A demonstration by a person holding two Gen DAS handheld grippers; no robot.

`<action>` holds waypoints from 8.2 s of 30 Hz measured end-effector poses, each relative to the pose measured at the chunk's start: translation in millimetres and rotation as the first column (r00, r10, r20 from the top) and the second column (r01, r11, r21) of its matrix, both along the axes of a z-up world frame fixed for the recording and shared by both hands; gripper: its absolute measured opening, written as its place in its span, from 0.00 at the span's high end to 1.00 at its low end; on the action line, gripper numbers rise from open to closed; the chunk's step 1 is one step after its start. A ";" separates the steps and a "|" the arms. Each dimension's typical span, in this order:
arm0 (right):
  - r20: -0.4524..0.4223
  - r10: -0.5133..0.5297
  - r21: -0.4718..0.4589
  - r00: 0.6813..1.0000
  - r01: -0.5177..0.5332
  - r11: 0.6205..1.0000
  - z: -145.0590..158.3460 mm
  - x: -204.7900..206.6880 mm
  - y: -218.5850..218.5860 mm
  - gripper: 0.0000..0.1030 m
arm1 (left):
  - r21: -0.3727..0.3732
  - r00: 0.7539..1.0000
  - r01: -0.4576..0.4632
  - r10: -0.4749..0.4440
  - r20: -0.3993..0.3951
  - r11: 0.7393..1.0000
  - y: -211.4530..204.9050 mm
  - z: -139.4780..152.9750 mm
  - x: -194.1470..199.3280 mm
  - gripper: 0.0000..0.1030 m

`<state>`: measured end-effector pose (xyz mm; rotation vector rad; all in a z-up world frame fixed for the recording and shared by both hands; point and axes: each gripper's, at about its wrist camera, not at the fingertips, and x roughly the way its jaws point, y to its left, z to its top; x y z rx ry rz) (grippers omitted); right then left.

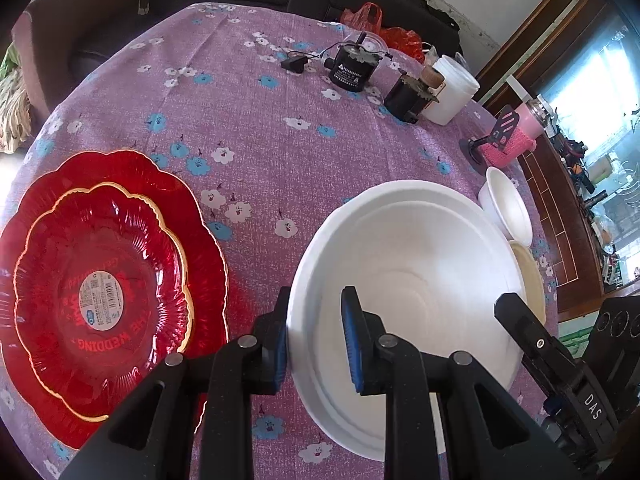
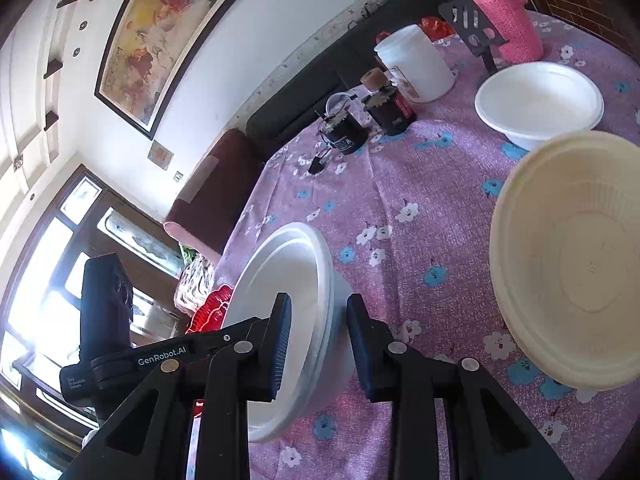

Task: Organize plates and bowls
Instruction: 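Lift the white bowl with both grippers and carry it toward the red plates, then lower the white bowl onto the cloth beside the red plates and release, then move both grippers to the beige ribbed bowl and grasp its rim, then lift the beige bowl with both grippers and lower it onto the red plates, then open both grippers and withdraw from the beige bowl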

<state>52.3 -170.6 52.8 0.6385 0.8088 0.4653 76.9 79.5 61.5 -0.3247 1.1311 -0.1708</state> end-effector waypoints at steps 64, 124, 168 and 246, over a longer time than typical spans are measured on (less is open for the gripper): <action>-0.189 0.240 -0.143 0.952 -0.269 0.953 16.4 52.7 190.9 0.67 | -0.285 0.967 -0.058 0.125 0.221 0.957 173.7 88.0 -66.7 0.64; -0.191 -0.311 -0.229 0.931 0.266 0.936 -32.6 -14.7 -175.1 0.46 | 0.055 0.952 0.303 -0.304 0.023 0.951 -213.7 -10.0 24.1 0.35; 0.026 0.216 -0.348 0.976 -0.194 0.917 59.1 -19.2 146.1 0.81 | -0.030 0.904 -0.236 0.230 0.360 0.971 94.4 69.1 -109.3 0.47; 0.047 0.246 -0.361 0.968 -0.213 0.908 39.1 -29.2 192.4 0.50 | 0.008 0.866 -0.363 0.335 0.371 0.932 125.9 64.7 -134.3 0.25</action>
